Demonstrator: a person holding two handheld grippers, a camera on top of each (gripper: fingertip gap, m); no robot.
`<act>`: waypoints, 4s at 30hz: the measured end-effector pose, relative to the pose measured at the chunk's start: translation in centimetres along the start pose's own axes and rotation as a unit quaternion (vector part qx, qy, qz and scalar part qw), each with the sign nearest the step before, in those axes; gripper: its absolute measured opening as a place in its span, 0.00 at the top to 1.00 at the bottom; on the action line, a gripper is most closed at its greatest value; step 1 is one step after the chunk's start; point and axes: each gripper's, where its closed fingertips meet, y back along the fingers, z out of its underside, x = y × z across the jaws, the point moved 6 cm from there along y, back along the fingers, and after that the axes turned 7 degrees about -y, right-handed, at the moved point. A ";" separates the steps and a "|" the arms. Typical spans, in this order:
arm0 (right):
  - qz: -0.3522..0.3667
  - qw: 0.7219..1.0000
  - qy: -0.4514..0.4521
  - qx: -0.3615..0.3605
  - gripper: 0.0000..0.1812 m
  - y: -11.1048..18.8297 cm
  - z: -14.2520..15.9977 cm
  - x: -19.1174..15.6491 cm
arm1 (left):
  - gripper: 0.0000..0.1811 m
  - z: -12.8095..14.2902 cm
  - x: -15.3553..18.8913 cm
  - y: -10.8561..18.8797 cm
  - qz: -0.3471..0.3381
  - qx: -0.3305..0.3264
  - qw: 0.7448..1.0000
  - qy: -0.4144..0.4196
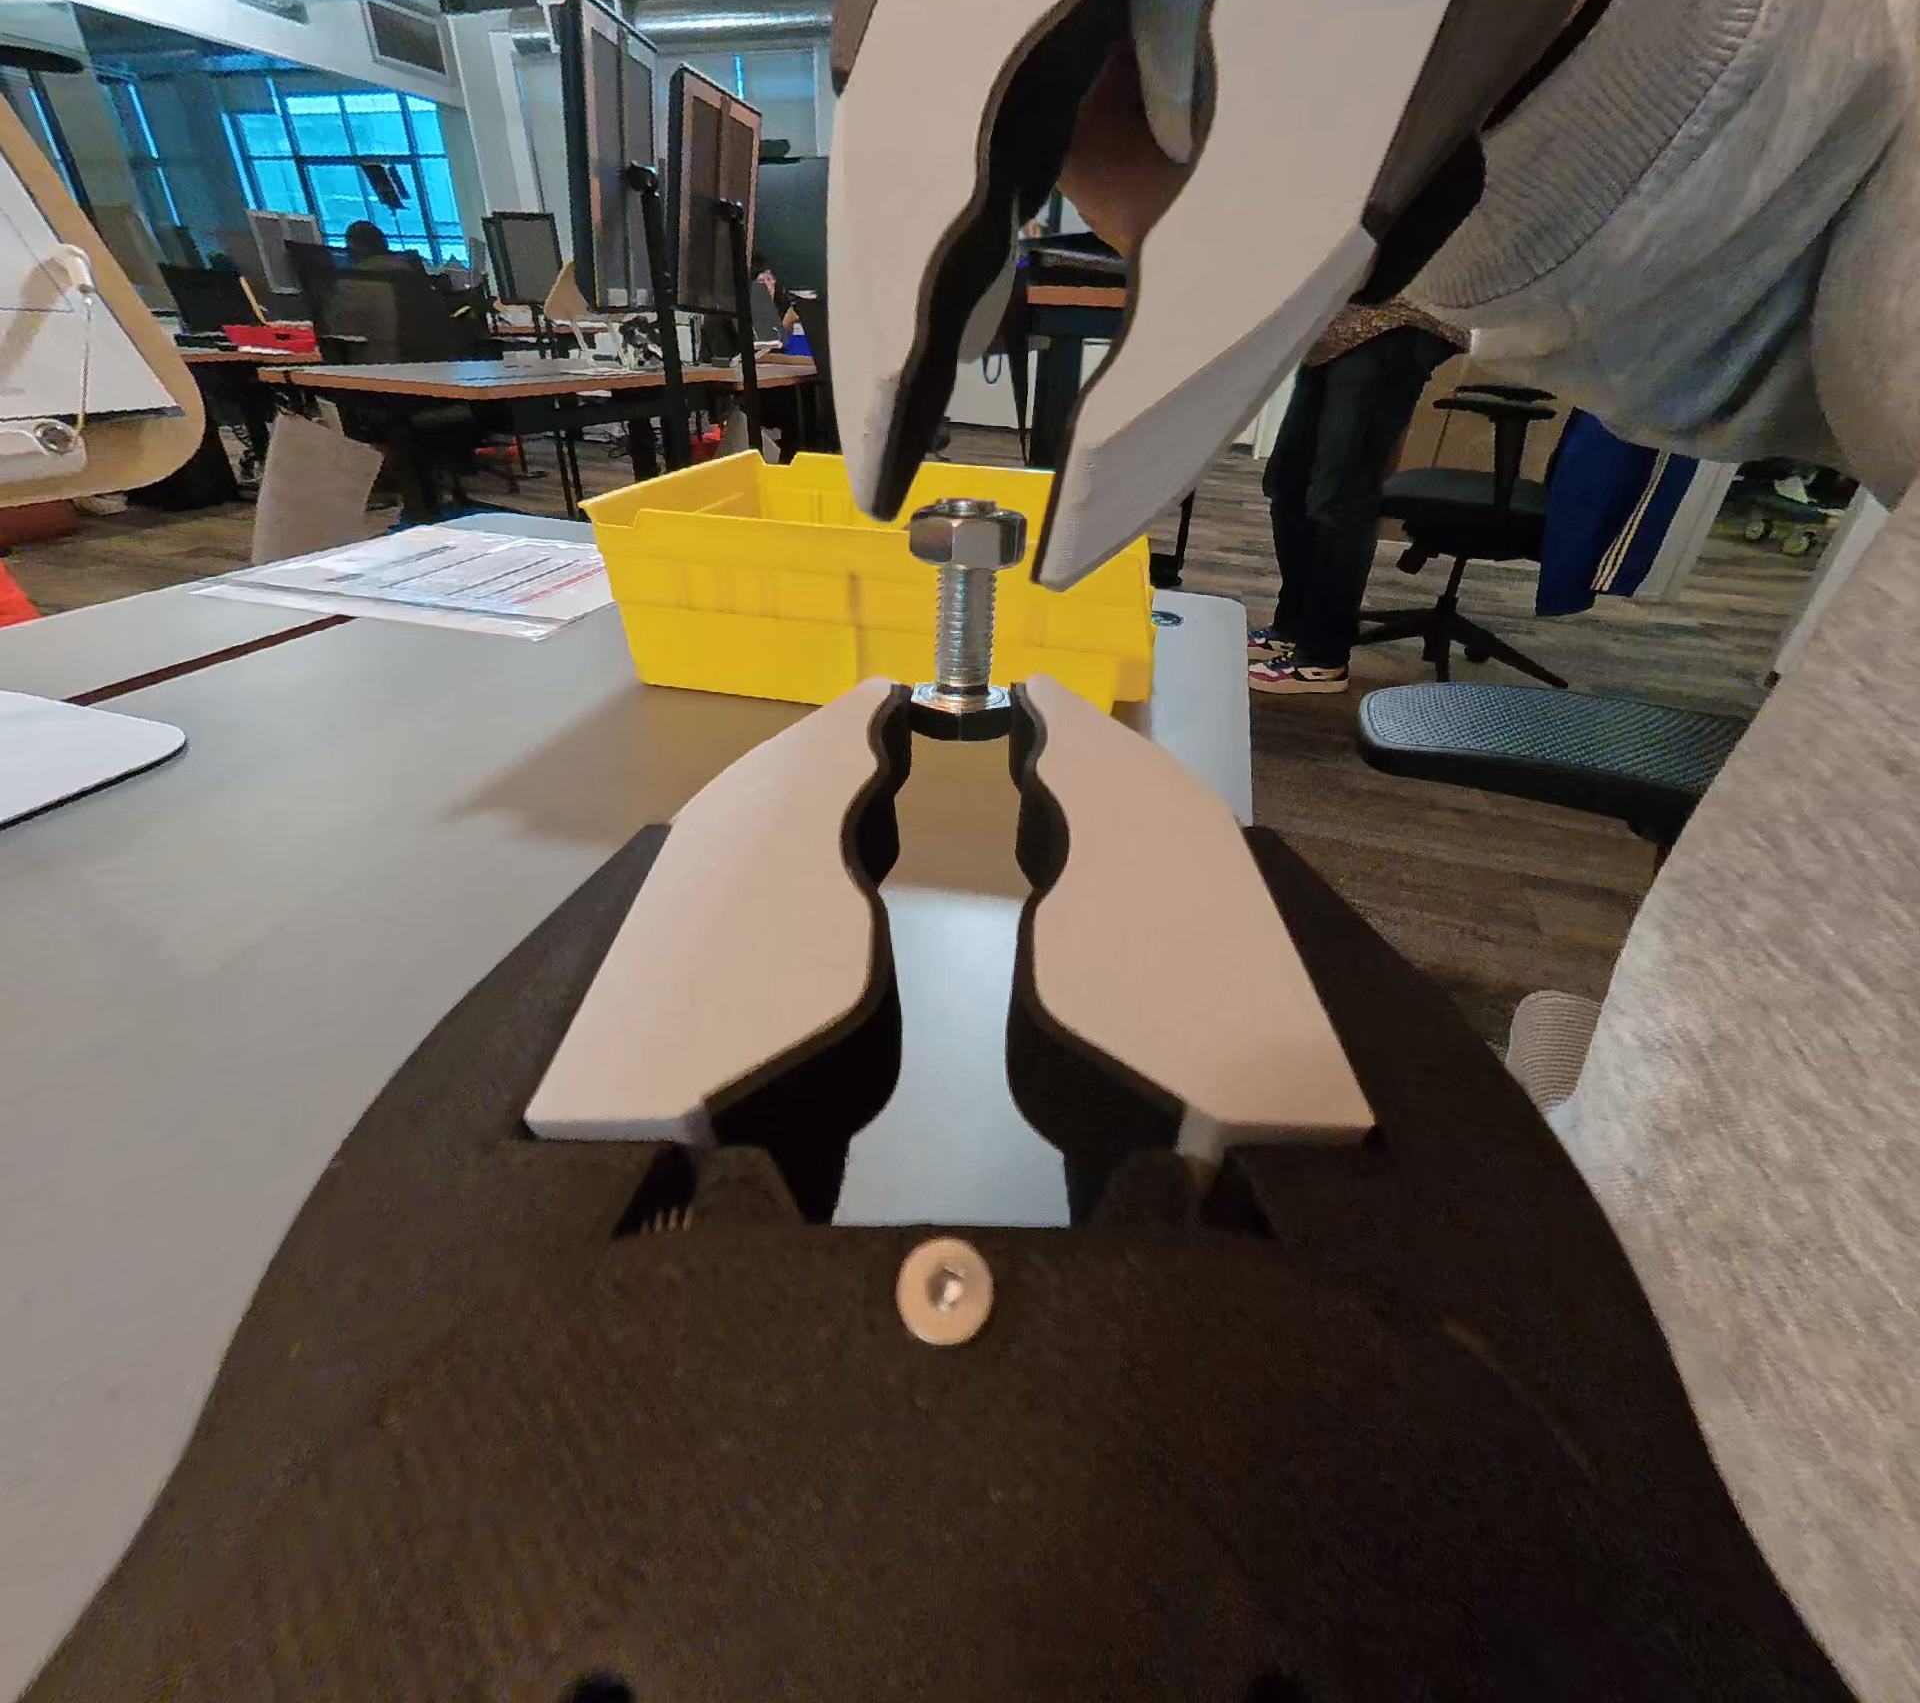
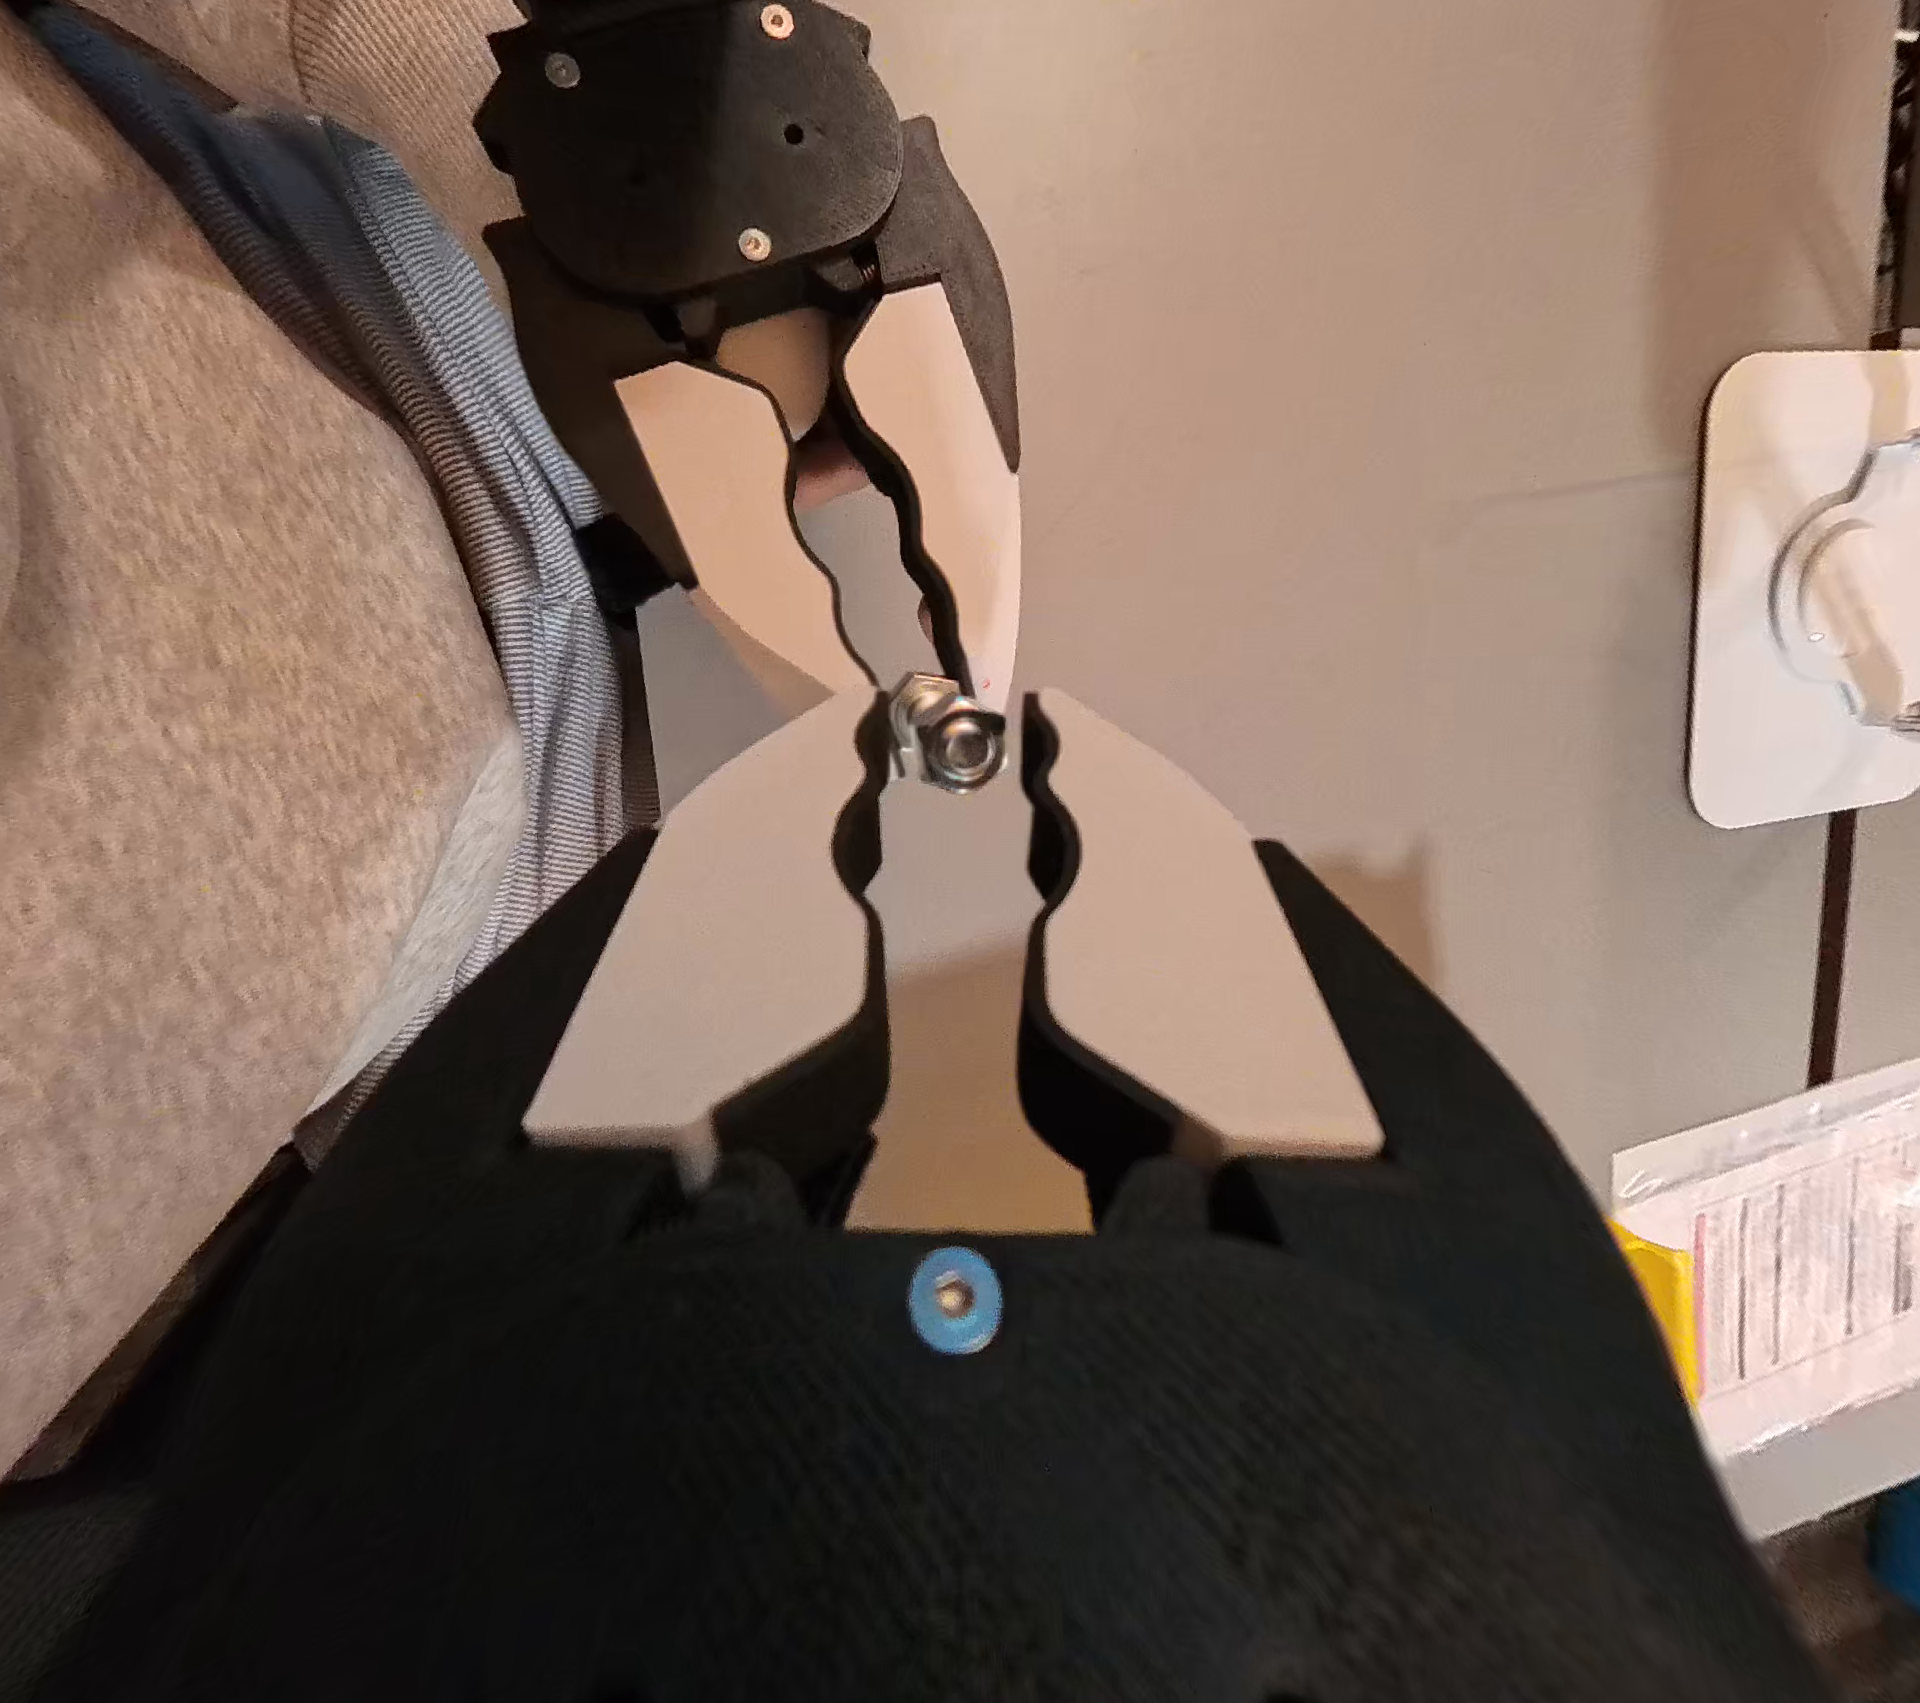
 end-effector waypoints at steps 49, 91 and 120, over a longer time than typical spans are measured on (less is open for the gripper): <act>-0.024 0.999 -0.025 -0.001 0.86 -0.2 0.6 -0.1 | 0.90 0.3 0.1 -0.2 -0.010 -0.005 1.000 -0.010; -0.078 0.992 -0.090 0.036 0.90 -0.5 -0.8 0.5 | 0.90 0.1 -1.7 0.5 -0.069 0.006 0.997 0.018; -0.052 0.997 -0.052 0.032 0.90 0.6 -0.1 1.2 | 0.90 -0.5 -0.5 0.3 -0.029 0.022 0.999 -0.009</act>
